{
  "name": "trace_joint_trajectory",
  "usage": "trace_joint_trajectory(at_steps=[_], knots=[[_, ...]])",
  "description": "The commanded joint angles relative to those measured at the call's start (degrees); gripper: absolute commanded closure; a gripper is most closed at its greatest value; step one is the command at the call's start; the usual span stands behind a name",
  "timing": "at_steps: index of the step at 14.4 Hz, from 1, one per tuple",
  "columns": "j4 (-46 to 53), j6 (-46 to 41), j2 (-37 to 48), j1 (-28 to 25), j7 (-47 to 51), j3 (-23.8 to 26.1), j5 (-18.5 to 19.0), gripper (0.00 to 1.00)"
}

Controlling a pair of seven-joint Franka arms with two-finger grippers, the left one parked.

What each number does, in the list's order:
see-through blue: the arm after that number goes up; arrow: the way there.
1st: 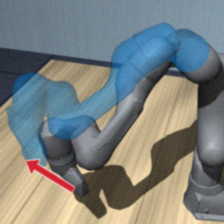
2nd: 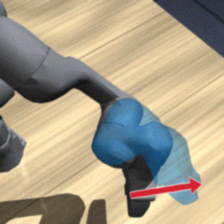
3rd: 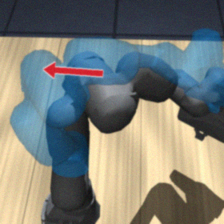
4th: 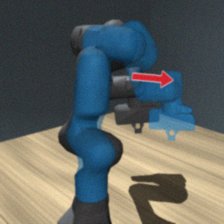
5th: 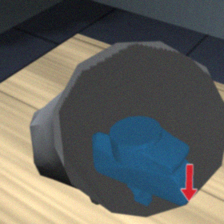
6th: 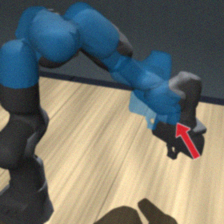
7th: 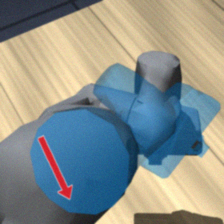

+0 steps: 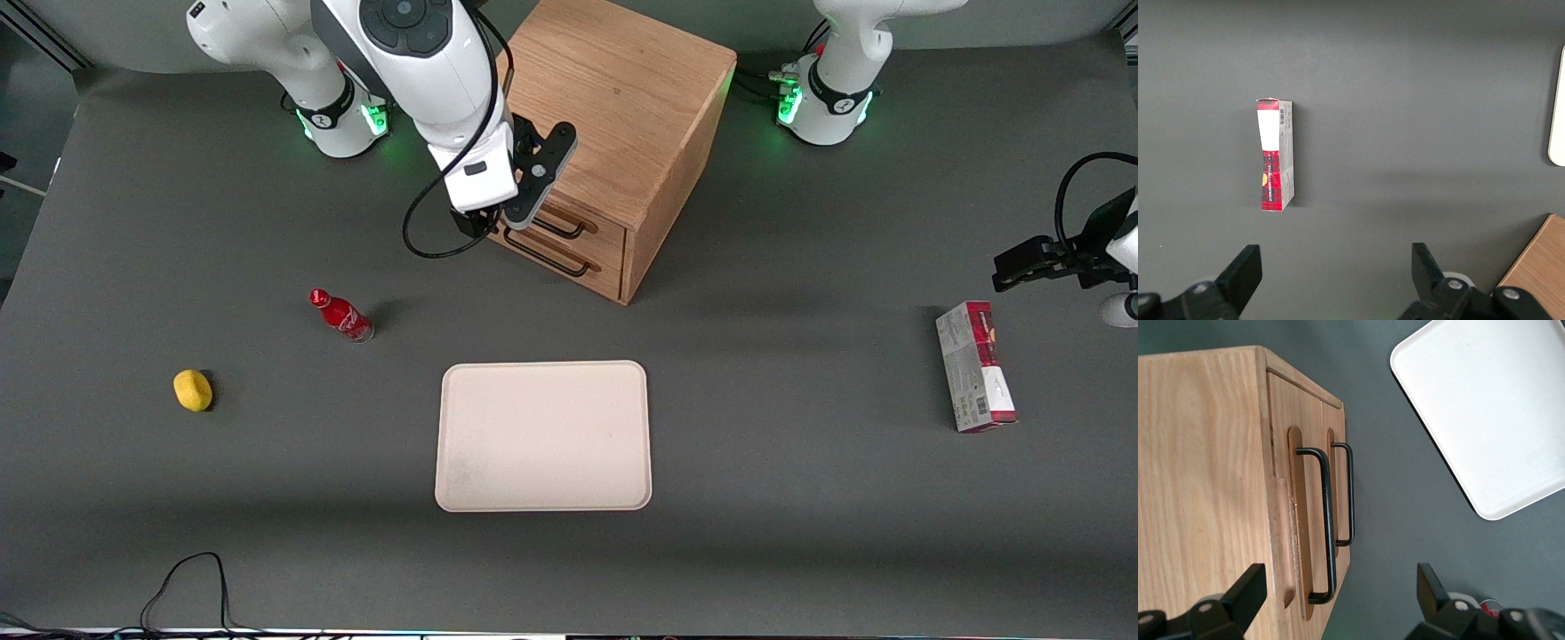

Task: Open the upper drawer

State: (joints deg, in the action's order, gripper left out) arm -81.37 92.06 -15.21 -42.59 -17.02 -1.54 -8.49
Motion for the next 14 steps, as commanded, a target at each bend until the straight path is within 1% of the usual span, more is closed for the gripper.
trace_joint_trajectory(at_steps=[1, 6, 8, 12, 14], knots=[[-2.8, 1.4, 0.6, -0.1, -1.8, -0.4, -1.1, 0.0], [-9.1, 7.1, 1.8, -0.4, -1.8, -0.3, -0.8, 0.0], [-12.6, 9.7, 2.7, -0.5, -1.8, -0.1, 0.3, 0.0], [-16.8, 13.8, 3.3, -0.5, -1.8, 0.0, 1.2, 0.0], [-18.6, 16.0, 3.2, -2.0, -1.8, 0.0, 1.3, 0.0]])
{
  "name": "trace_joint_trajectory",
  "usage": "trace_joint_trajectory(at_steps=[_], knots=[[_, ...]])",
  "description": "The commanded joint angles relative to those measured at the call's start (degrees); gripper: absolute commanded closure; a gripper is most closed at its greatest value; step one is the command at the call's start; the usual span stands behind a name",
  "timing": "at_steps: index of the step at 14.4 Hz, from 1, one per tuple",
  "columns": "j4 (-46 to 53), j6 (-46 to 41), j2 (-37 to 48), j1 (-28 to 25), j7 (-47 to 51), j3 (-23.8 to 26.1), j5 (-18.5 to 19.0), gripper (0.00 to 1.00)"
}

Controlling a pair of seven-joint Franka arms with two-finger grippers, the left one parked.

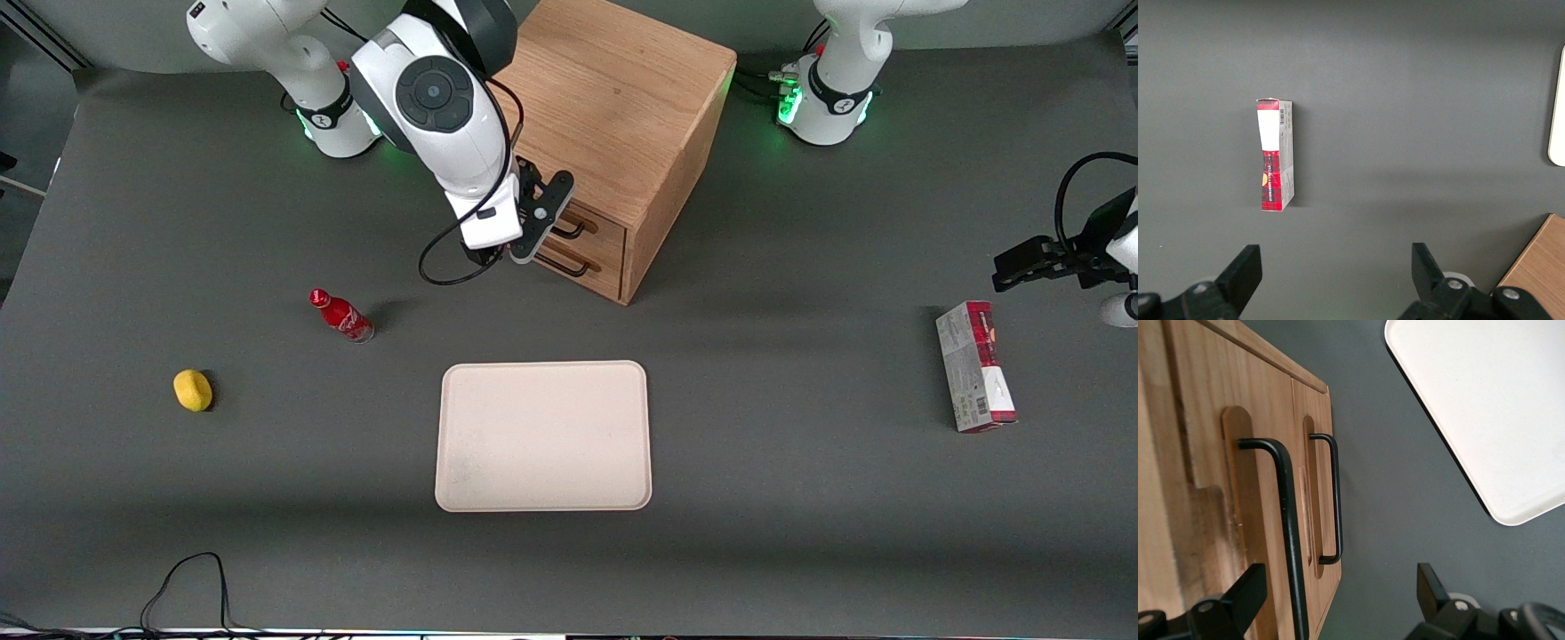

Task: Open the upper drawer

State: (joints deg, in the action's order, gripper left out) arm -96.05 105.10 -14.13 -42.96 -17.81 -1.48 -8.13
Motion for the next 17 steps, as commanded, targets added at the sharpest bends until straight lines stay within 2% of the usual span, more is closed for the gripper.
trace_joint_trajectory(at_steps=[1, 17], knots=[[-5.0, 4.4, 2.1, -2.0, -1.0, -0.2, 0.9, 0.0], [-6.5, 9.6, -0.5, -1.7, -1.1, -1.4, 2.2, 0.0]])
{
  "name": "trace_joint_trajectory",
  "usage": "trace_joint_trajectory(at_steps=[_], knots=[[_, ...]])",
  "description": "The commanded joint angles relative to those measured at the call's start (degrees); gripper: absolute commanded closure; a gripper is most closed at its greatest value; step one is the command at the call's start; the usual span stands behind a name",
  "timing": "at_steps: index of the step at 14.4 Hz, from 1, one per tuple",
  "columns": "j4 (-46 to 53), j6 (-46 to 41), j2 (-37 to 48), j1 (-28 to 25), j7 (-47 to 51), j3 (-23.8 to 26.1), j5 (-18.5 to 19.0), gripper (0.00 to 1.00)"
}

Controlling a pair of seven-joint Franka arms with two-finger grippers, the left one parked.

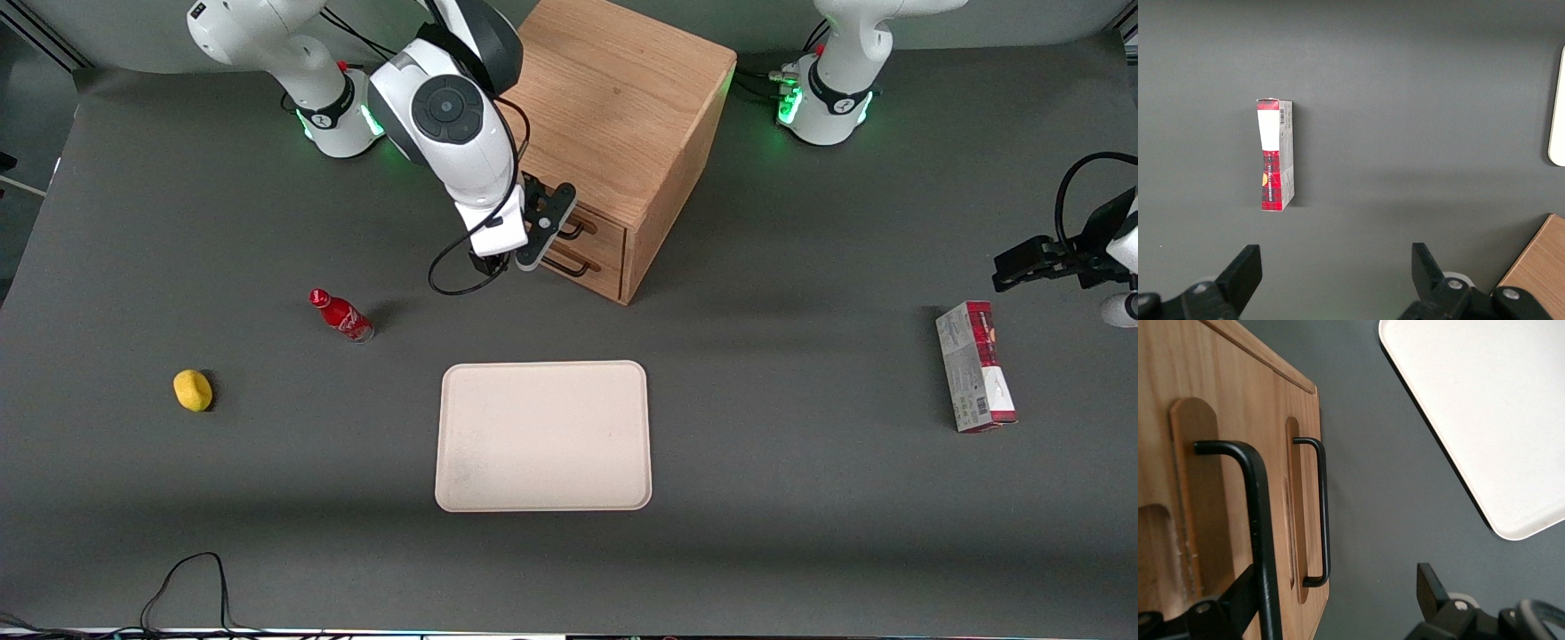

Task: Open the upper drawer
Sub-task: 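Pull the handle with the right gripper, sliding the drawer out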

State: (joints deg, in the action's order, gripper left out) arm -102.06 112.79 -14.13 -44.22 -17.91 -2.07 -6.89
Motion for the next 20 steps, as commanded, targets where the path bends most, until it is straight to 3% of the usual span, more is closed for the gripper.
trace_joint_trajectory(at_steps=[1, 3, 8, 20], knots=[[-0.5, 2.3, -0.9, -0.4, -1.0, -0.8, 1.4, 0.0], [-0.5, 3.0, -1.6, -0.3, -0.9, -0.8, 2.9, 0.0], [0.1, 3.0, -1.7, 0.1, -1.2, -1.4, 2.9, 0.0], [9.0, 0.0, -7.8, 7.6, -6.9, -1.5, 2.0, 0.0]])
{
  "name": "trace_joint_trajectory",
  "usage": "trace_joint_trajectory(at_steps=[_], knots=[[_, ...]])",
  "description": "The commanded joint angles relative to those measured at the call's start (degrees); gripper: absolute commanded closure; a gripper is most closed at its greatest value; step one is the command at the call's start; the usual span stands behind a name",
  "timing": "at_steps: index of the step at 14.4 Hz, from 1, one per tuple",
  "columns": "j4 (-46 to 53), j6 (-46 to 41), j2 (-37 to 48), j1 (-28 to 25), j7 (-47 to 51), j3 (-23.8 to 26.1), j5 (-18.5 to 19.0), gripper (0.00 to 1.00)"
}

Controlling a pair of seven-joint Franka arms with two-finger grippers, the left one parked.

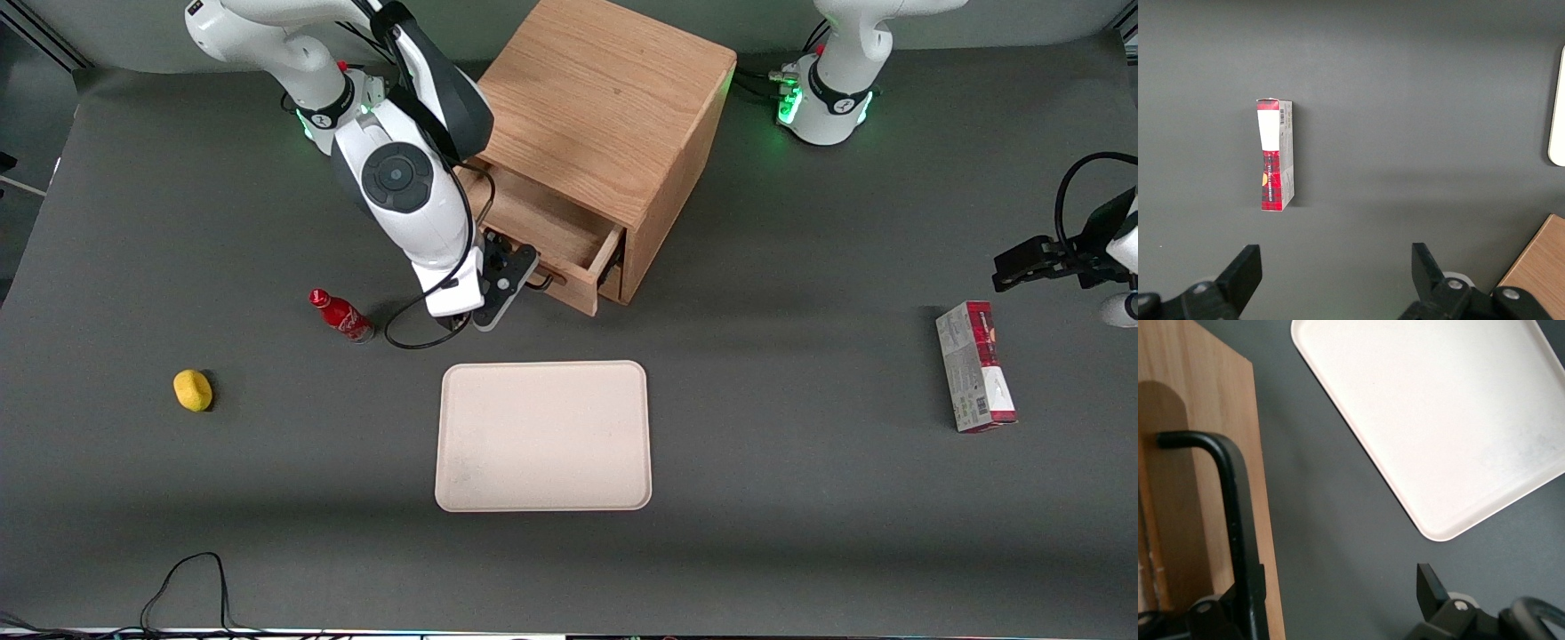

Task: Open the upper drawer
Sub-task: 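Pull the handle with the right gripper, sliding the drawer out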

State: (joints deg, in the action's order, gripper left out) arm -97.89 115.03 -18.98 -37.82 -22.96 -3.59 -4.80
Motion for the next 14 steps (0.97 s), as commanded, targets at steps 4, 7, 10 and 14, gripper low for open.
trace_joint_trajectory(at_steps=[4, 7, 10, 14], knots=[[10.0, -6.6, -5.4, 4.0, -5.1, 0.0, -1.2, 0.0], [11.0, -6.6, -6.8, 5.7, -7.4, 0.0, -1.9, 0.0], [12.6, -6.7, -7.8, 6.5, -8.1, 0.0, -1.9, 0.0], [14.7, -7.7, -9.5, 8.6, -10.0, 0.1, -1.9, 0.0]])
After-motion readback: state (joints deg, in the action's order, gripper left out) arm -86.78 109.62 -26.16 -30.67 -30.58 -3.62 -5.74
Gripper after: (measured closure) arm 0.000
